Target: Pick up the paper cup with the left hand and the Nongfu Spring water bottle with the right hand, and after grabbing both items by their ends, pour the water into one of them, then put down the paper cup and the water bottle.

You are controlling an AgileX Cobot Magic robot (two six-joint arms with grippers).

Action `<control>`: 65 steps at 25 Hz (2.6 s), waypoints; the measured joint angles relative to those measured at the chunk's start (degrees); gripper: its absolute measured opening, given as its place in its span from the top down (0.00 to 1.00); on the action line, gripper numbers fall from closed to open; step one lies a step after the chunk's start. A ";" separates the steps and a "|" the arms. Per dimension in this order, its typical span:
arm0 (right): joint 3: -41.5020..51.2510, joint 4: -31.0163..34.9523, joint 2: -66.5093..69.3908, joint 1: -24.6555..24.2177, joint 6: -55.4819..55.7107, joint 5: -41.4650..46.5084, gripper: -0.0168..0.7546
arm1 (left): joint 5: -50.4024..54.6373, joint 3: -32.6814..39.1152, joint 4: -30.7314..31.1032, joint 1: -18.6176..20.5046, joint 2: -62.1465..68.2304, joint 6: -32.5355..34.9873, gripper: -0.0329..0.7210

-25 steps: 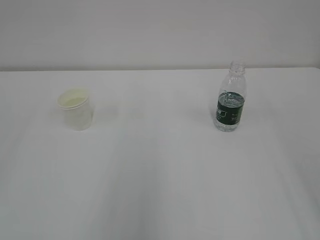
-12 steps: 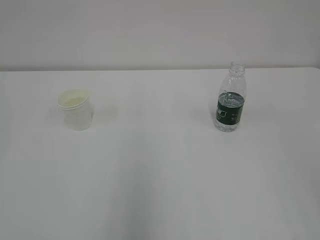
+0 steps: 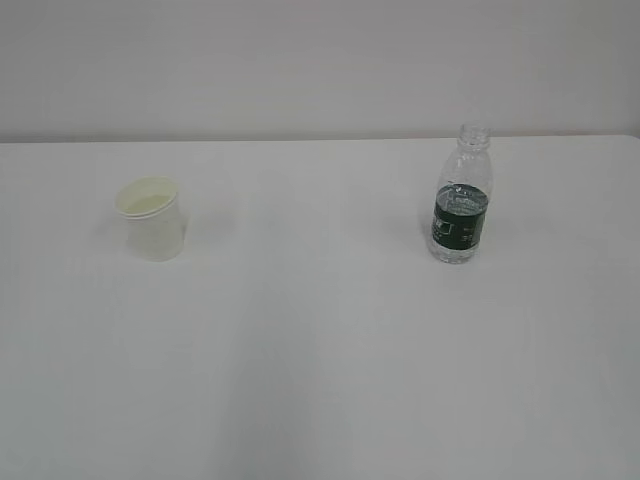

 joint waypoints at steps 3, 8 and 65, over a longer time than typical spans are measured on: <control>0.00 0.00 -1.10 0.00 -0.10 0.08 0.22 | 0.64 0.00 -2.74 0.00 -0.46 0.03 0.27; 0.12 0.00 -1.22 0.00 -0.12 0.12 0.22 | 0.64 2.46 -3.45 0.00 -4.62 0.12 0.28; 26.77 -2.05 -1.22 0.00 0.92 -7.44 0.22 | -8.81 24.65 -5.87 0.00 -11.91 0.14 0.34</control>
